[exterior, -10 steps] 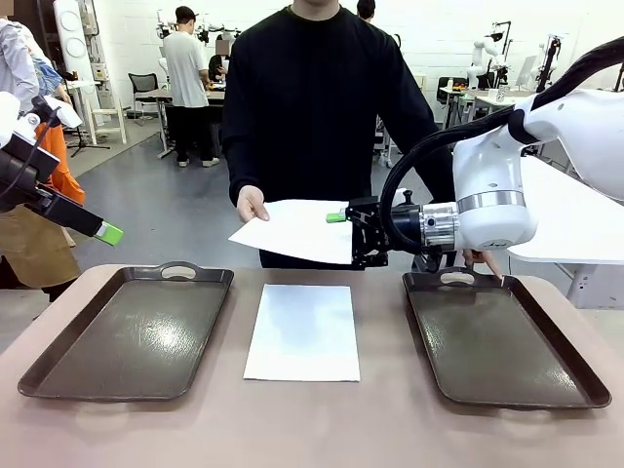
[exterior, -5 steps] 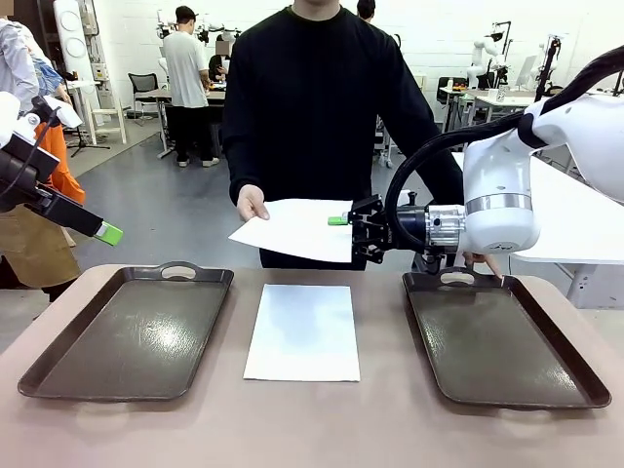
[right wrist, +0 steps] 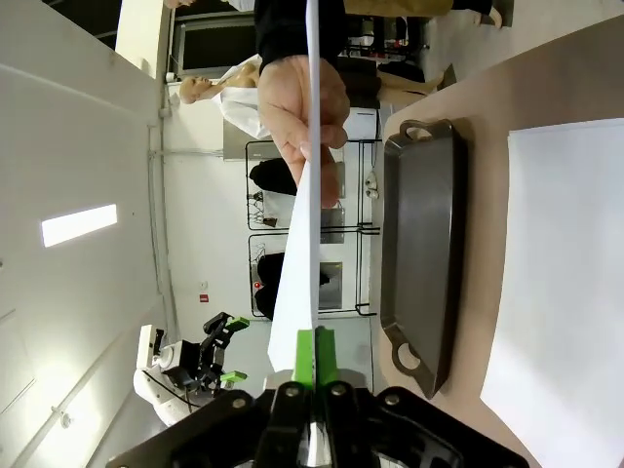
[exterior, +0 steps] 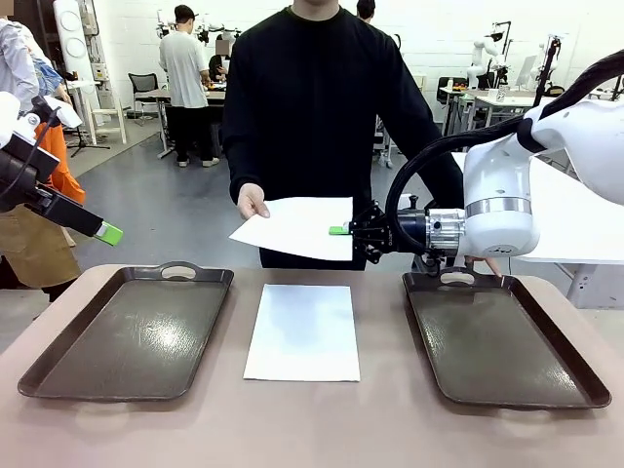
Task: Sort the A4 documents.
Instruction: Receive the A4 Paper, then place the A4 Paper in the designated Handle tray.
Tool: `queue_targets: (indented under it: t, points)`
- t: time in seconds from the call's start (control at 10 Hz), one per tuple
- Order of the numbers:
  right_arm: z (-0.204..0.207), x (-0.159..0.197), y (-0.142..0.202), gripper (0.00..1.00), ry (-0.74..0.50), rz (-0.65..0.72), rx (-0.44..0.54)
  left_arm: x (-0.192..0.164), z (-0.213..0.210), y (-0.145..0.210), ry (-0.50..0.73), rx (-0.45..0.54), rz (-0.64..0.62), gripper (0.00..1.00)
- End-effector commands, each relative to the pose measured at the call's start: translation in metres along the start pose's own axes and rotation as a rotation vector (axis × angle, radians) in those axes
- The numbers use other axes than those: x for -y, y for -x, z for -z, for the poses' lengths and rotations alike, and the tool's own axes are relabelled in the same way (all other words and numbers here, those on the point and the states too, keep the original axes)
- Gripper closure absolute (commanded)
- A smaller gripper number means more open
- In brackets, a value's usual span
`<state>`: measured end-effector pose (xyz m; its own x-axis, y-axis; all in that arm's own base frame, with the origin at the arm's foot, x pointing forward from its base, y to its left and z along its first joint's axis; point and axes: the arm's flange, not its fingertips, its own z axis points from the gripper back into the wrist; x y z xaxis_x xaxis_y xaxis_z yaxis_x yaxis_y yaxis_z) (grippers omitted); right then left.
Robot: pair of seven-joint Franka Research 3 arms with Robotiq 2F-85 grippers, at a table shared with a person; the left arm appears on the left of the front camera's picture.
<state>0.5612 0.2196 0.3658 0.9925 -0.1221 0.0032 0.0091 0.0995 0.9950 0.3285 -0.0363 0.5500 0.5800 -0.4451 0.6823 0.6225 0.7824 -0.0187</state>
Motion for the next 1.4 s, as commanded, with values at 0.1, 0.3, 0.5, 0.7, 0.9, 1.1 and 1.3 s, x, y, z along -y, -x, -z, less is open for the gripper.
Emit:
queue_targets:
  t: [0.1,0.3,0.5,0.7,0.9,1.1,1.3]
  points:
    - [0.0048,0.0000,-0.0054,1.00,-0.031,-0.014,0.025,-0.0014,0.0000,0.0010,0.016,0.005,0.010,0.00]
    - [0.0025,-0.0005,-0.0057,1.00,-0.030,-0.046,-0.005,-0.0014,0.0000,0.0010,0.016,0.005,0.010,0.00]
    - [-0.0001,-0.0016,-0.0008,1.00,-0.004,-0.017,0.000,-0.0014,0.0000,0.0010,0.016,0.005,0.010,0.00]
    - [-0.0001,-0.0016,-0.0008,1.00,-0.004,-0.017,0.000,-0.0014,0.0000,0.0010,0.016,0.005,0.010,0.00]
    - [-0.0001,-0.0016,-0.0008,1.00,-0.004,-0.017,0.000,-0.0014,0.0000,0.0010,0.016,0.005,0.010,0.00]
    - [-0.0001,-0.0016,-0.0008,1.00,-0.004,-0.017,0.000,-0.0014,0.0000,0.0010,0.016,0.005,0.010,0.00]
    - [-0.0001,-0.0016,-0.0008,1.00,-0.004,-0.017,0.000,-0.0014,0.0000,0.0010,0.016,0.005,0.010,0.00]
